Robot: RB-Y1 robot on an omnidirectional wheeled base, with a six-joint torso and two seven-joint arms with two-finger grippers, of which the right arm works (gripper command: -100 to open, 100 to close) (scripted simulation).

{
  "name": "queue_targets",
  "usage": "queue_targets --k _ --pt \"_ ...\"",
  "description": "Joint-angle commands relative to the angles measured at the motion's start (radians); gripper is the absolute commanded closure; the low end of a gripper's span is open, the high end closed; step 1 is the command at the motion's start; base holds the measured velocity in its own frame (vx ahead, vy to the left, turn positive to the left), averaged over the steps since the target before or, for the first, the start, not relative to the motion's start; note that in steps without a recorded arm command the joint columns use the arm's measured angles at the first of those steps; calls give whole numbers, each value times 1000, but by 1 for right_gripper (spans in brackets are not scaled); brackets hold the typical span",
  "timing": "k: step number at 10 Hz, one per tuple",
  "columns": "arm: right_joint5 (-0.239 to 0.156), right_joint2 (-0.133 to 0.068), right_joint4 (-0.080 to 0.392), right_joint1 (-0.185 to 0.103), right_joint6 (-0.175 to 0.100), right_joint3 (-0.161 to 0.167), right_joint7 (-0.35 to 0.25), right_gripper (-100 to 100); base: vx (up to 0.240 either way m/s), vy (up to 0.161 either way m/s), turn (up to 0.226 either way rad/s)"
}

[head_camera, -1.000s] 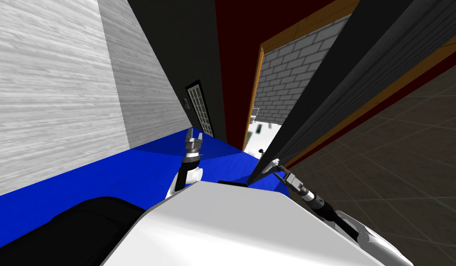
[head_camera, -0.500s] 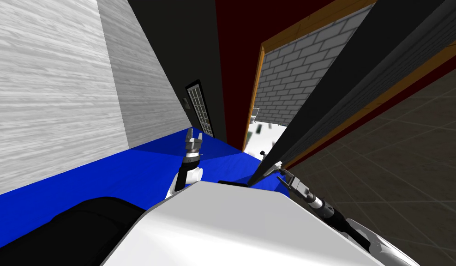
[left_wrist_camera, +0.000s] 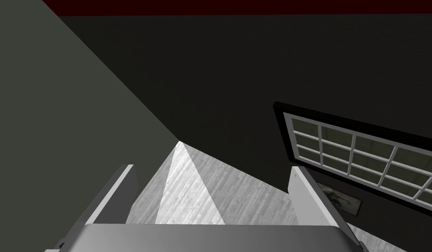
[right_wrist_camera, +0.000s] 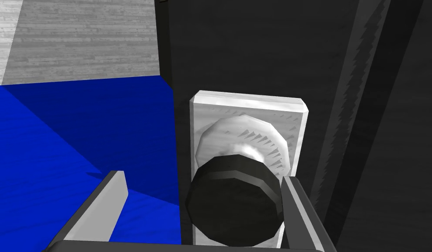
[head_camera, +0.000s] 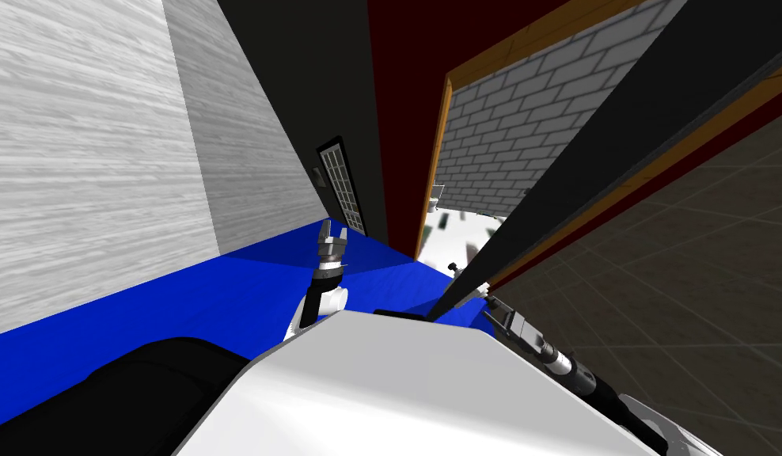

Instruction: Pull the door open

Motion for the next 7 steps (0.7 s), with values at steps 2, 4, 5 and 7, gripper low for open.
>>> queue_targets --k 2,4,5,7 --pt "13 9 42 4 -43 13 -10 100 1 -29 -6" --pt "17 0 73 17 -83 15 -16 100 -2 -80 -31" --pt "17 0 73 17 -83 15 -16 100 -6 -65 -20" --pt "20 -11 97 28 -112 16 -21 100 -42 -37 12"
